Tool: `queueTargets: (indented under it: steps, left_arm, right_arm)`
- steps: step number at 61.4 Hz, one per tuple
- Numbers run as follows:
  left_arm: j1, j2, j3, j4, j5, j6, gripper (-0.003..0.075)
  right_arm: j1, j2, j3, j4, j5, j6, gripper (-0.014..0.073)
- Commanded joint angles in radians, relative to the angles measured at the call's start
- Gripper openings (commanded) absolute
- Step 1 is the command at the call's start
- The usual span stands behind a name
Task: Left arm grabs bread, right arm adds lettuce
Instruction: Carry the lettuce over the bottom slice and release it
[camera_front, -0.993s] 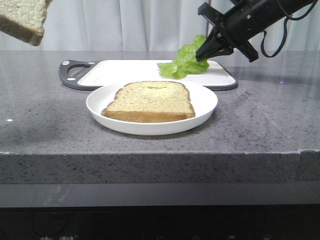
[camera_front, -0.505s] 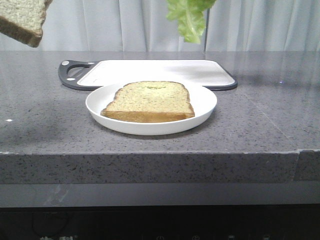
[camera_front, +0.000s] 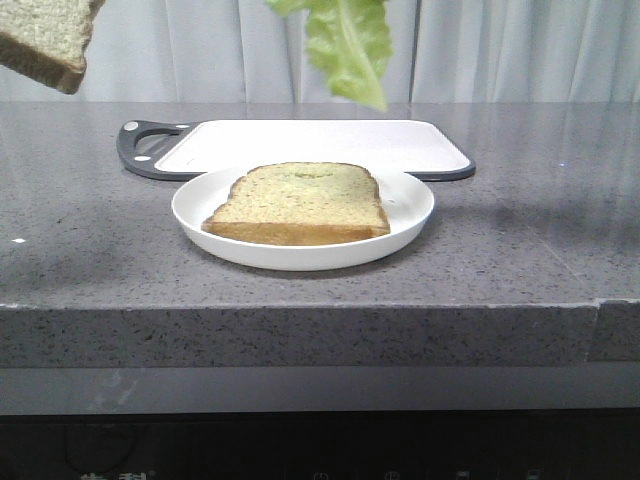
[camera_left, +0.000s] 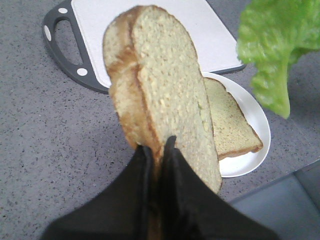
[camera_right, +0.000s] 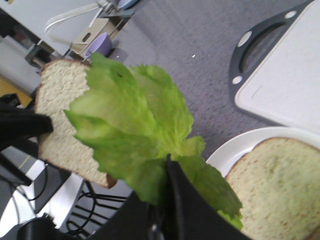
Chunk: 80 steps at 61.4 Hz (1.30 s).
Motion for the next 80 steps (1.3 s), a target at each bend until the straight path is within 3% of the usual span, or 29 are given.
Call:
queueTargets:
  steps: [1, 19, 42, 51, 56, 70, 80]
  left_arm:
    - [0.004, -0.01, -0.028, -0.028, -0.069, -0.01, -0.002]
    - [0.004, -0.01, -0.028, -0.028, -0.077, -0.01, -0.002]
    - [0.004, -0.01, -0.026, -0.024, -0.086, -0.008, -0.002]
    - [0.004, -0.01, -0.026, -0.024, -0.086, -0.008, -0.002]
    - [0.004, -0.01, -0.026, -0.024, -0.086, -0.008, -0.002]
    - [0.004, -0.01, -0.026, -0.024, -0.086, -0.008, -0.002]
    - [0.004, -0.008, -0.026, -0.055, -0.084, -0.008, -0.002]
  right_arm:
    - [0.013, -0.042, 0.039, 0.124, 0.082, -0.062, -0.0085]
    - [0.136, -0.03, 0.096, 0.135, 0.03, -0.117, -0.0085]
    - [0.136, 0.119, 0.08, 0.245, 0.027, -0.115, -0.0085]
    - [0.136, 0.176, 0.069, 0.246, -0.043, -0.095, -0.0071]
    - [0.136, 0.19, 0.069, 0.237, -0.09, -0.082, -0.0001]
    - [0.136, 0.191, 0.069, 0.206, -0.211, -0.072, 0.0383]
    - [0.136, 0.186, 0.069, 0.121, -0.264, -0.072, 0.0407]
